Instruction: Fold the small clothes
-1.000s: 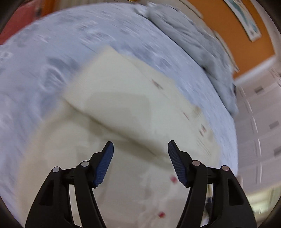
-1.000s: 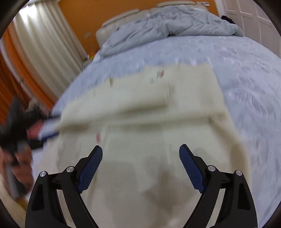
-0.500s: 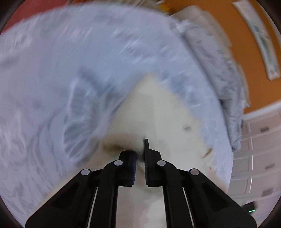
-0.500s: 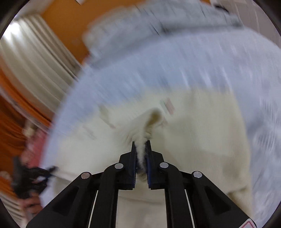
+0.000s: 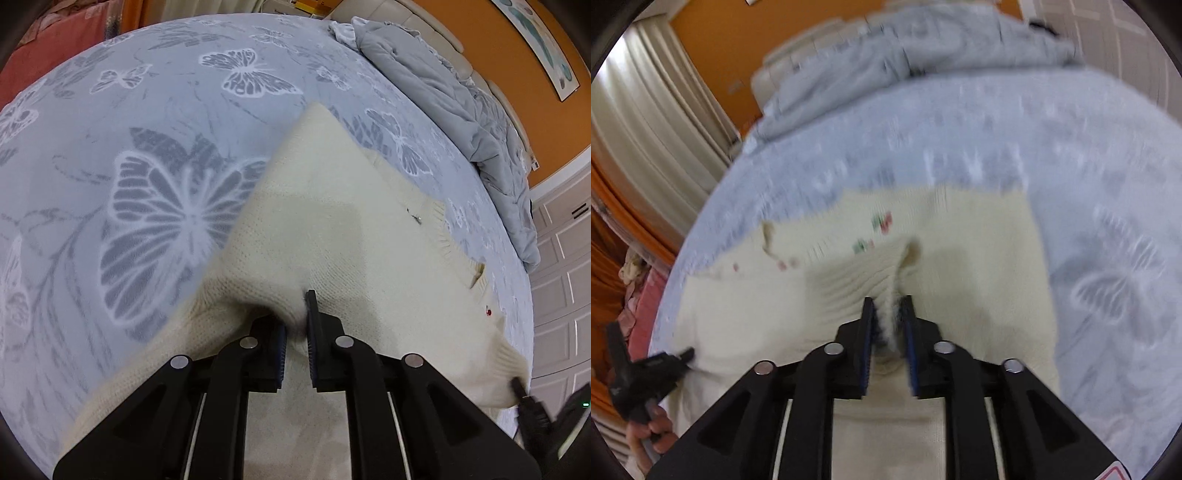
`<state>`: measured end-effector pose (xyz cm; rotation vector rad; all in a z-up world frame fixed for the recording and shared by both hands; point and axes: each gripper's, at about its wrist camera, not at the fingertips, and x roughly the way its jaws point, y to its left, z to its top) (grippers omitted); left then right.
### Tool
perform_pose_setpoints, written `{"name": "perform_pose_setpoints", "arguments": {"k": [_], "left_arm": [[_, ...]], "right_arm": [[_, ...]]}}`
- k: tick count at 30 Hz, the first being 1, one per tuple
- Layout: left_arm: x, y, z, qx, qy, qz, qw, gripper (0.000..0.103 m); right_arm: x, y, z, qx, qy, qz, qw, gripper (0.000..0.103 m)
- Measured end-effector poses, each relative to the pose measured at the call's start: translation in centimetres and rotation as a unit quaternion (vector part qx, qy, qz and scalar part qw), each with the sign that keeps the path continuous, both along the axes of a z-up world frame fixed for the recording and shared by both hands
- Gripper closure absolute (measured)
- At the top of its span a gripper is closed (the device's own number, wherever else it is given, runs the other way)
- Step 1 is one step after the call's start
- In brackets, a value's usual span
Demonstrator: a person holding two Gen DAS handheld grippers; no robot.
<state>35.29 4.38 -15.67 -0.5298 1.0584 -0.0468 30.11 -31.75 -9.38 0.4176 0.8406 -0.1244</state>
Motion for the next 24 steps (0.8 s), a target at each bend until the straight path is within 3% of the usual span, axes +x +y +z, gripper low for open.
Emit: {"name": "perform_pose_setpoints", "arguments": {"k": [3,5,7,9,10,12,13,15,17,18,20,24], "left_arm": [[-0.2,0.1,-0.3,0.007,-0.007,-0.005,0.9999,0.092],[-0.3,0.4,-0.4,0.006,-0.014,-0.003,0.9999,0.092],[-0.6,0.7,-0.7,0.007,-0.02,-0.003,0.9998,0.092],[-0.6,0.7,-0.7,0.008,-0.022,-0.007,0.9997,0.092],[-0.7,1.0,-0.4,0.002,-0.017,-0.01,0.9998,0.091],[-1.1,1.9,0.3,-0.013,-0.005,-0.01,0.9999,0.081],[-1.6,2.4,0.9,-0.016,-0.005,-0.01,0.9998,0.07],[-3.2,4.0,2.3,-0.02,-0.019,-0.018,0.9995,0.061],[-5.5,5.6,3.3,0.005,-0.02,-0.031,0.9993,0.042],[-6.9,6.4,3.5,0.022,-0.012,-0.035,0.9991,0.037],[-10.2,8.2,3.4,0.034,0.011,-0.045,0.9984,0.032],[-17.5,11.1,1.2,-0.003,0.078,-0.047,0.9959,0.022]], "right_arm": [[-0.1,0.9,1.8,-0.012,-0.029,-0.018,0.999,0.079],[0.6,1.4,1.5,-0.018,-0.032,-0.004,0.999,0.077],[2.0,2.3,-0.7,-0.02,0.001,0.026,0.999,0.079],[4.0,2.3,-5.6,-0.031,0.096,0.033,0.994,0.087],[3.4,1.9,-5.5,-0.03,0.075,0.033,0.996,0.089],[2.1,1.3,-3.5,-0.016,0.077,0.017,0.997,0.086],[1.1,1.0,-2.2,-0.006,0.064,0.014,0.998,0.084],[-2.8,0.5,0.9,-0.01,0.031,0.012,0.999,0.075],[-6.7,0.1,2.3,-0.029,0.028,0.0,0.999,0.048],[-9.9,-0.5,2.8,-0.028,0.032,-0.01,0.999,0.043],[-14.6,-1.2,2.3,-0.007,0.052,-0.021,0.998,0.04],[-24.4,-1.0,-0.3,0.02,0.127,-0.043,0.991,0.036]]}}
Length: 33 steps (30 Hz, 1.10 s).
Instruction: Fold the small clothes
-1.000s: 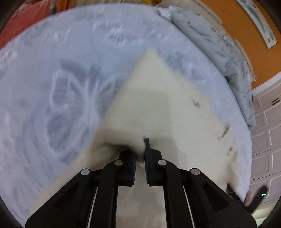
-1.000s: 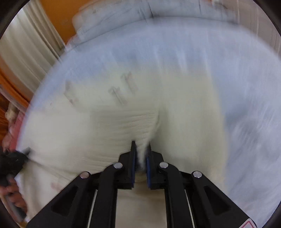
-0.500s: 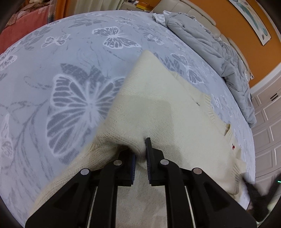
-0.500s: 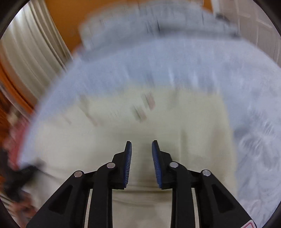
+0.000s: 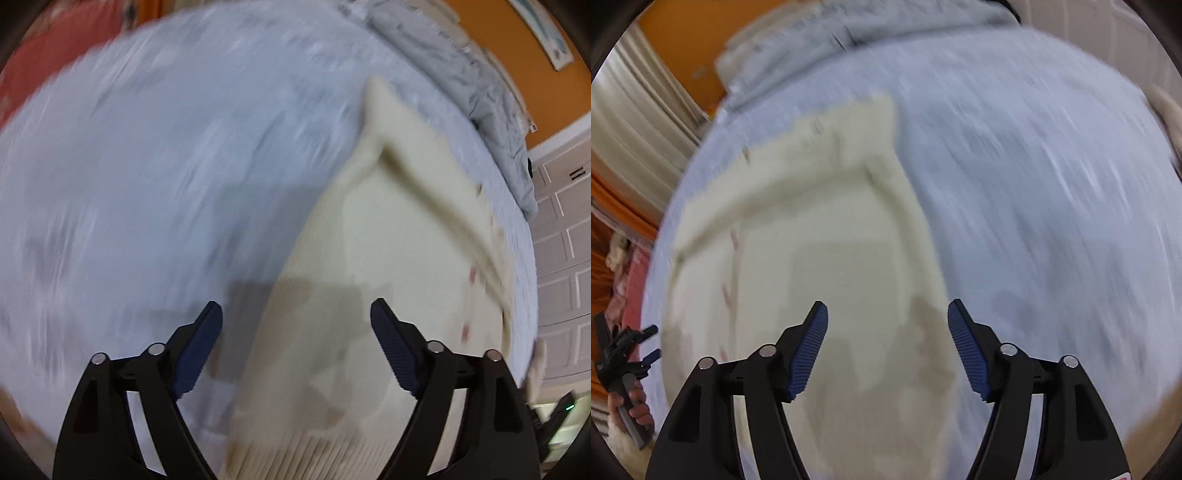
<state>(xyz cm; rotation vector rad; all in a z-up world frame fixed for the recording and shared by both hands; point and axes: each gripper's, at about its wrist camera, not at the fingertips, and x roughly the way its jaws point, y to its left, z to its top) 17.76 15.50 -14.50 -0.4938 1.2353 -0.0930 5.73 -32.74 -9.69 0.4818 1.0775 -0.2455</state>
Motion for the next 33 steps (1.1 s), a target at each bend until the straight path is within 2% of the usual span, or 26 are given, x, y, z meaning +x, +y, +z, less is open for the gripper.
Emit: {"name": "perform_pose_setpoints", "arguments": {"k": [2,4,5,7,8,10,12,13,14,15,16,17,18,20,21,23,27,30,33], "left_arm": [[-3.6,0.8,-1.5,-0.022,0.02,0.01,0.9995,0.022],[-6.4,1.0,-1.3,-0.031,-0.016,0.025,0.9991,0.018],[-7.6,0.6,-1.3,-0.039,-0.018,0.03,0.9986,0.01],[-8.4,-0.2,-1.7,-0.077,-0.007,0.029,0.9966,0.008],[-8.7,-0.8,-2.1,-0.089,-0.005,0.023,0.9957,0.008],[-9.0,-1.7,-2.2,-0.065,-0.017,0.019,0.9975,0.008],[-8.7,-2.7,-2.0,-0.038,-0.015,0.004,0.9992,0.01],[-8.7,-3.0,-1.9,-0.028,-0.011,-0.001,0.9995,0.023],[-8.7,-3.3,-1.7,-0.027,-0.008,-0.003,0.9996,0.043],[-8.6,-3.4,-1.7,-0.026,0.0,-0.002,0.9997,0.048],[-8.7,-3.2,-1.7,-0.021,0.005,0.006,0.9998,0.063],[-8.6,-2.9,-1.7,-0.027,0.011,0.014,0.9995,0.087],[-8.6,-2.4,-1.9,-0.043,0.022,0.025,0.9985,0.092],[-8.8,-1.1,-1.6,-0.076,0.029,0.052,0.9953,0.093],[-9.0,-0.8,-0.7,-0.082,0.018,0.056,0.9949,0.093],[-9.6,-1.0,1.7,-0.07,-0.014,0.04,0.9966,0.094],[-11.3,-1.1,5.5,-0.081,-0.05,0.018,0.9954,0.094],[-13.5,-0.6,7.4,-0.087,-0.056,0.009,0.9946,0.094],[-16.8,-0.1,7.8,-0.085,-0.046,-0.006,0.9953,0.095]], "right_arm": [[-4.1,0.5,-1.7,0.028,0.036,-0.002,0.999,0.034],[-6.5,1.8,-3.1,0.062,0.055,0.0,0.997,0.034],[-7.1,2.3,-3.7,0.078,0.064,-0.005,0.995,0.032],[-7.7,3.1,-4.5,0.117,0.062,-0.013,0.991,0.024],[-7.8,3.4,-4.8,0.122,0.058,-0.017,0.991,0.021],[-7.6,4.0,-5.1,0.103,0.05,-0.02,0.993,0.015],[-7.2,4.4,-5.1,0.1,0.029,-0.013,0.994,0.015],[-7.0,4.4,-5.4,0.099,0.021,-0.011,0.995,0.016],[-6.9,4.7,-5.5,0.095,0.016,-0.009,0.995,0.023],[-6.5,4.9,-5.4,0.089,0.012,-0.008,0.996,0.03],[-6.3,5.1,-5.3,0.079,0.008,-0.007,0.997,0.051],[-6.2,5.1,-5.3,0.078,0.005,-0.009,0.997,0.088],[-6.1,4.9,-5.3,0.086,0.002,-0.013,0.996,0.093],[-6.6,4.0,-4.8,0.13,-0.024,-0.034,0.991,0.095],[-7.2,3.7,-3.7,0.144,-0.046,-0.04,0.988,0.095],[-7.6,3.8,-1.7,0.163,-0.076,-0.041,0.983,0.096],[-9.0,3.6,2.6,0.198,-0.125,-0.026,0.972,0.096],[-10.3,3.8,4.4,0.198,-0.13,-0.007,0.971,0.096],[-12.8,4.2,5.2,0.183,-0.112,0.021,0.977,0.096]]}}
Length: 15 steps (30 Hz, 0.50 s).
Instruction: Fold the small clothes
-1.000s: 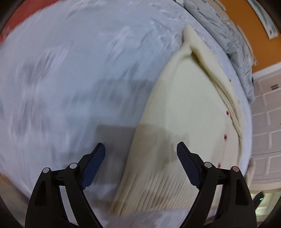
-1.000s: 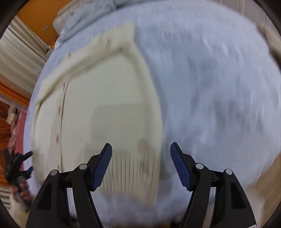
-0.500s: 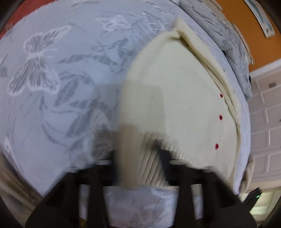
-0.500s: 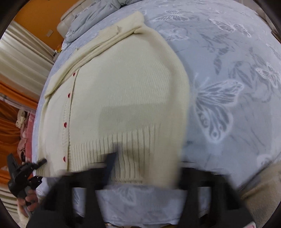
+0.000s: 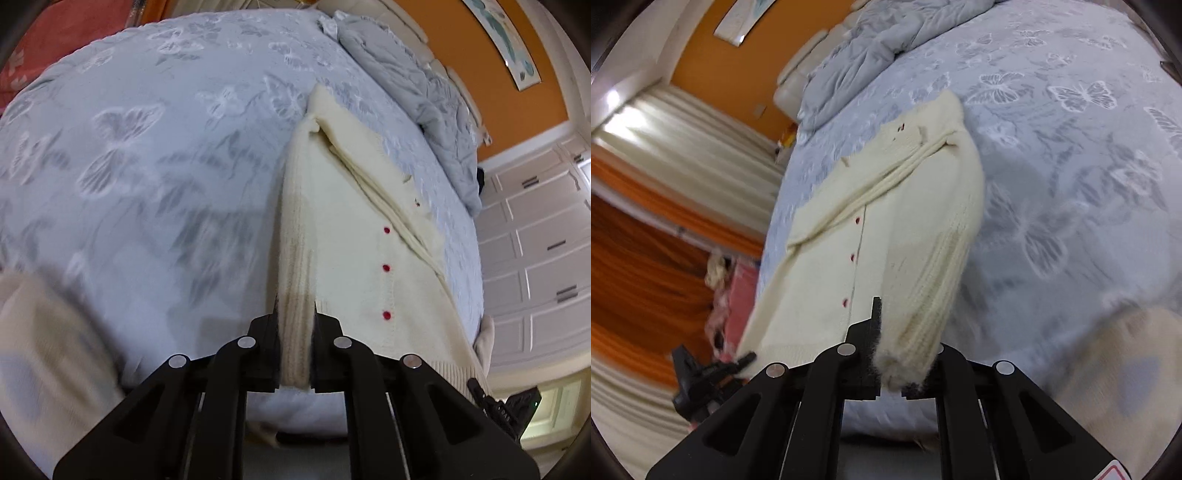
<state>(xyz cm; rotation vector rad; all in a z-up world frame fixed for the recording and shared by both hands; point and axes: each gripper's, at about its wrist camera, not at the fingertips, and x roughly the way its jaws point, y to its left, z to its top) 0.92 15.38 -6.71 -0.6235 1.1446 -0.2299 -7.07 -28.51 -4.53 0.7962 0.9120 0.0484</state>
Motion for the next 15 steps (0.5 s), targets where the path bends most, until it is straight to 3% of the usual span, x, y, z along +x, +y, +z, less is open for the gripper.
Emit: {"name": "perform_pose_setpoints", "arguments": {"k": [6,10,13,15], "left_arm": [[-10.2,2.2,0.9,0.014,0.044,-0.062,0.997,0.095],[-16.3,2.5,3.5,0.023,0.074,-0.115,0.9904,0.095],[-16.8,2.4,6.8,0.011,0.072,-0.127,0.9893,0.095],[-14.2,2.1,9.6,0.002,0.032,-0.127,0.9914,0.095]], "right_arm": [[-10.9,2.1,0.6,-0.069,0.067,0.113,0.989,0.096],[-16.8,3.8,3.1,-0.065,0.093,0.161,0.98,0.096],[-17.7,3.8,6.4,-0.04,0.069,0.157,0.984,0.096],[-15.7,2.8,8.6,-0.032,0.023,0.141,0.989,0.096]]}}
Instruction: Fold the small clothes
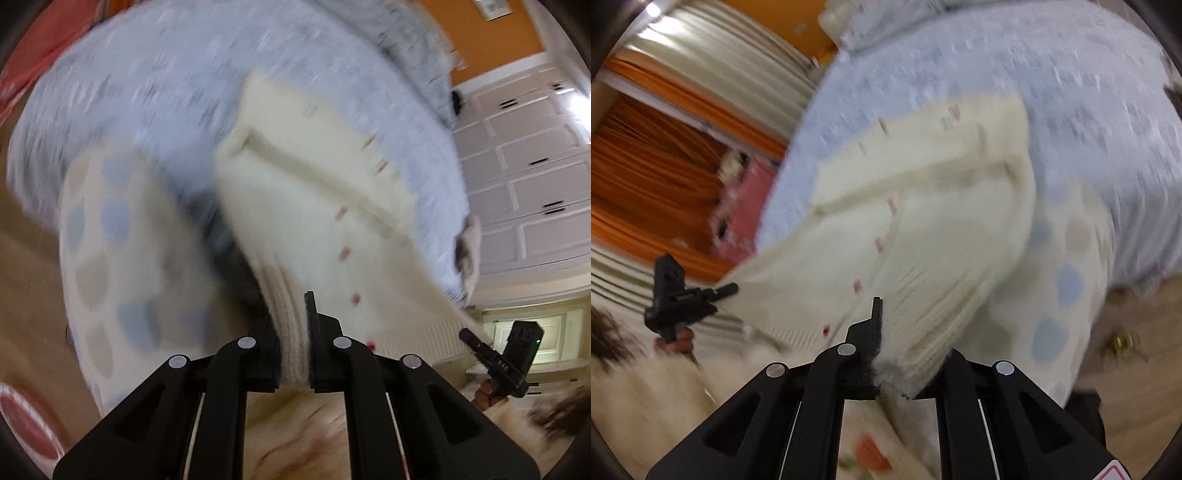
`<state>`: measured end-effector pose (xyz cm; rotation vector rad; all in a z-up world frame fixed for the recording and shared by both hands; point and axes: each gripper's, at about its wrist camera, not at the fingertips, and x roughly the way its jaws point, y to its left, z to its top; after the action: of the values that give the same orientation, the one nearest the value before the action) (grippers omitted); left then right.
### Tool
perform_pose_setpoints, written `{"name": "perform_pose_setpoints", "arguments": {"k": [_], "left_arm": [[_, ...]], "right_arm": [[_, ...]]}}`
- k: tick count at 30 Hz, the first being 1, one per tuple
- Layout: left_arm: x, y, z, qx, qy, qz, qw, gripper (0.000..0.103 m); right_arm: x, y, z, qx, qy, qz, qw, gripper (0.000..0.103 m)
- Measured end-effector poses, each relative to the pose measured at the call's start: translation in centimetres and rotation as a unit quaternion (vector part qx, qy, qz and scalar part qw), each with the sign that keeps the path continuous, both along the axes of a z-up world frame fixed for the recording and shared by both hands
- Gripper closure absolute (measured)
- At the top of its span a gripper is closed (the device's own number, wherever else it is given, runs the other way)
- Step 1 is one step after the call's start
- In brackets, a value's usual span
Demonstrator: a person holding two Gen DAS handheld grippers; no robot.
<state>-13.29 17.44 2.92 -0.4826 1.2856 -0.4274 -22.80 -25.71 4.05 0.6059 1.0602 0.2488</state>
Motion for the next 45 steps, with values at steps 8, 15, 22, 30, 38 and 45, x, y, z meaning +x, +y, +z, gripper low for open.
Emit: {"name": "perform_pose_setpoints", "arguments": {"k": [8,15,22,30,38,45], "left_arm": [[19.6,-4.4,-3.3,0.098,-0.106,0.067,0.9872,0.032],[23.1,-4.5,-10.0,0.159,-0.075,0.099,0.9794,0.022],[24.9,-5.5,-13.2,0.182,-0.049,0.079,0.9789,0.014],[26.6,-6.5,-14.5,0.204,-0.025,0.064,0.9765,0.093],[27.6,-5.9,-5.1,0.164,-0.121,0.084,0.9755,0.096],[31.8,-9.0,-17.0,0.258,-0.008,0.052,0.9646,0.091]], "right_arm": [[15.3,-7.9,-5.4,0.014,-0.077,-0.171,0.982,0.055],[17.7,-7.5,-9.0,-0.104,-0.047,-0.227,0.967,0.031],[21.8,-6.6,-12.8,-0.174,0.006,-0.163,0.971,0.03],[24.7,-6.1,-14.8,-0.133,0.024,-0.141,0.981,0.096],[23.1,-7.7,-3.8,-0.109,-0.125,-0.179,0.97,0.097],[27.5,-10.3,-18.0,-0.111,0.076,-0.19,0.973,0.093]]}}
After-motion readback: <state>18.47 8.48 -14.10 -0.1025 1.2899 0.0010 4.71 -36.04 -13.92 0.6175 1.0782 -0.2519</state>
